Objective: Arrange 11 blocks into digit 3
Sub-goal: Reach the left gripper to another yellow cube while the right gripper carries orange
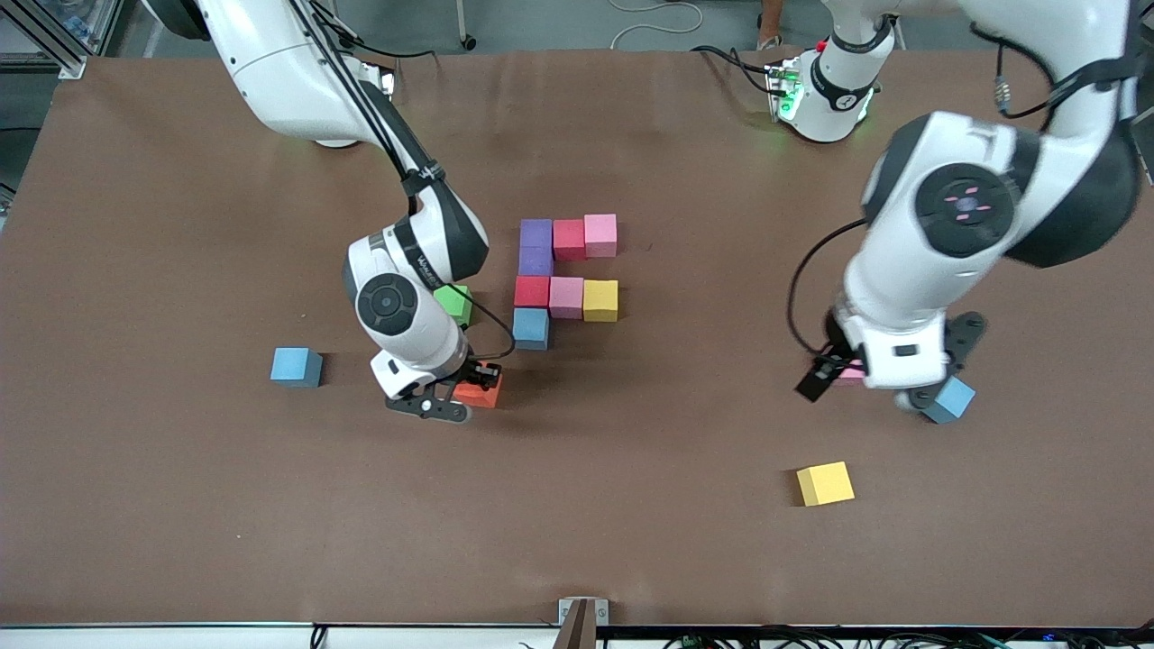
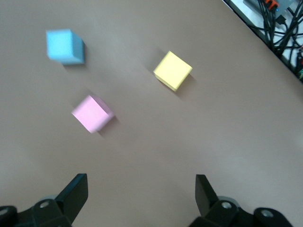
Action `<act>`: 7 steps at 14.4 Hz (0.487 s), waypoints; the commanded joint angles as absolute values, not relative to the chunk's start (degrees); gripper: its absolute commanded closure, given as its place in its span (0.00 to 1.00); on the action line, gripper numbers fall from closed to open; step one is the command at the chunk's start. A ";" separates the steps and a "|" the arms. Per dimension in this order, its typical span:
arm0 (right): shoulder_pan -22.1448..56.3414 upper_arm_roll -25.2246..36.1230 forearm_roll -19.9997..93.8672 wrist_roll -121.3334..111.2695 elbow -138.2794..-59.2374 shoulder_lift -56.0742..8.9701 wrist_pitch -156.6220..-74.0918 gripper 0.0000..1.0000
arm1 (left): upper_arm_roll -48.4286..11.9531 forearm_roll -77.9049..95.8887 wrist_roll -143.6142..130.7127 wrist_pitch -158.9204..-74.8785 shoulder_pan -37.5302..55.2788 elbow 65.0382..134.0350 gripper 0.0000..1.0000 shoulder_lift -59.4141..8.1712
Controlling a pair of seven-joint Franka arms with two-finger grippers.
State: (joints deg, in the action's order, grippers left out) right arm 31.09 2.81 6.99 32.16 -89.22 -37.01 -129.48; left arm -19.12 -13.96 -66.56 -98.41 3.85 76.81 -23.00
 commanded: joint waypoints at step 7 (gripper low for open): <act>34.89 2.90 6.94 29.71 -73.57 -47.10 -120.41 1.00 | -18.98 -14.24 -26.83 -103.33 -4.83 77.52 0.00 -26.18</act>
